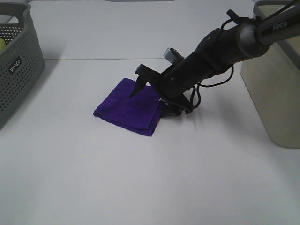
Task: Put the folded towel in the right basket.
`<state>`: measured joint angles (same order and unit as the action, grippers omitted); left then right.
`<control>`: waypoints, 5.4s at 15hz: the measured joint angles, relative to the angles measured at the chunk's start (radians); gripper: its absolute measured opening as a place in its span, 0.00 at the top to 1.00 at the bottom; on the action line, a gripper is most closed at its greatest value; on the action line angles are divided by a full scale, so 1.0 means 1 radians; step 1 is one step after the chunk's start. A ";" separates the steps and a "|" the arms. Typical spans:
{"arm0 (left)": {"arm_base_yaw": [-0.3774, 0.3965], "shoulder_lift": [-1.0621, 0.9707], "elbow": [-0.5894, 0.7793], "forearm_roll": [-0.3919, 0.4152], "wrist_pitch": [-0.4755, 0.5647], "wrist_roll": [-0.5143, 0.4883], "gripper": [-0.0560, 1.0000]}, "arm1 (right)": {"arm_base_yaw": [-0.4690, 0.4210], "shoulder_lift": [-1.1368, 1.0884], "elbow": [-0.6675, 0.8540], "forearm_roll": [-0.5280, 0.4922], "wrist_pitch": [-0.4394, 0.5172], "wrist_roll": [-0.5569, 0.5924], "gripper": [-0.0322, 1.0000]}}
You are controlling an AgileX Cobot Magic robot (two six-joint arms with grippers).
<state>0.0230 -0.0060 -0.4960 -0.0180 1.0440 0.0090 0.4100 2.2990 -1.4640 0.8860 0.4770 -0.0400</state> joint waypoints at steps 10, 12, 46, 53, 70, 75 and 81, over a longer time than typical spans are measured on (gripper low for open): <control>0.000 0.000 0.000 0.000 0.000 0.000 0.01 | 0.027 0.133 -0.200 -0.124 0.067 0.160 0.97; 0.000 0.000 0.000 0.000 0.000 0.000 0.01 | 0.027 0.135 -0.229 -0.143 0.096 0.160 0.97; 0.000 0.000 0.000 0.000 0.000 0.000 0.01 | -0.698 -0.318 -0.653 -0.872 0.745 0.156 0.14; 0.000 0.000 0.000 0.000 0.000 0.000 0.01 | -0.594 -0.366 -0.653 -0.818 0.745 0.054 0.03; 0.000 0.000 0.000 0.000 0.000 0.000 0.01 | -0.396 -1.713 0.427 -0.946 0.705 0.105 0.04; 0.000 0.000 0.000 0.000 0.000 0.000 0.01 | -0.396 -2.129 0.738 -0.946 0.659 0.073 0.04; 0.000 0.000 0.000 0.000 0.000 0.000 0.01 | -0.396 -2.303 0.958 -0.898 0.590 0.040 0.04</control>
<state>0.0230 -0.0060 -0.4960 -0.0180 1.0440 0.0090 0.0140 -0.0040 -0.5060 -0.0120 1.0670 0.0000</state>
